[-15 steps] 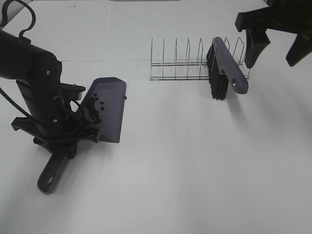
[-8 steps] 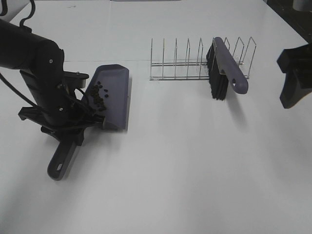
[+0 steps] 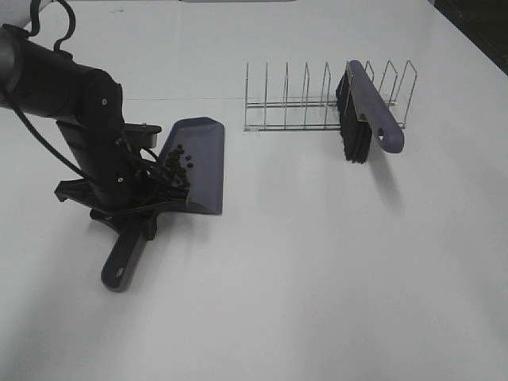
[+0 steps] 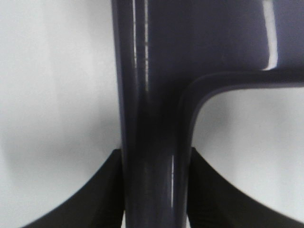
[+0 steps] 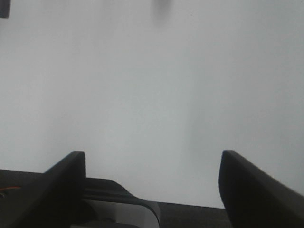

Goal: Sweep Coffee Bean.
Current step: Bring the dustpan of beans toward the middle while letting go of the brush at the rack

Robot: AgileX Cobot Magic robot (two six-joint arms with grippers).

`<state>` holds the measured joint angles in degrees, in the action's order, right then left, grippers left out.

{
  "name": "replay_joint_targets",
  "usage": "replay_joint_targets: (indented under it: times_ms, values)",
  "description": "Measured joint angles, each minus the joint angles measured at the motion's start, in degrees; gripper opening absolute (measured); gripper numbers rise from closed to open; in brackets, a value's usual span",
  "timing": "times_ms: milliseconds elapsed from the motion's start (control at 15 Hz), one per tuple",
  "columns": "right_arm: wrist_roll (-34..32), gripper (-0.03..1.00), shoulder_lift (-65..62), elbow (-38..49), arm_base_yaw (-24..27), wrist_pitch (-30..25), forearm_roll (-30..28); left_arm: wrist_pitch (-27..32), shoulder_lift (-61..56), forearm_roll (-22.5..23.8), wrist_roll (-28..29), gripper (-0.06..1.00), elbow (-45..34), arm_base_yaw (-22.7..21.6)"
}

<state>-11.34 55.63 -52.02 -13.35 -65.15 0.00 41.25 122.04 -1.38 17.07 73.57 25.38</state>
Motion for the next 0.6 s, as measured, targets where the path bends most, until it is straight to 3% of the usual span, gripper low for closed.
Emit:
replay_joint_targets:
  times_ms: [600]
  values:
    - [-1.15,0.68,-3.04,0.0,0.0,-1.55,0.63,1.95,1.78,-1.09,1.95,0.35,3.5,1.66]
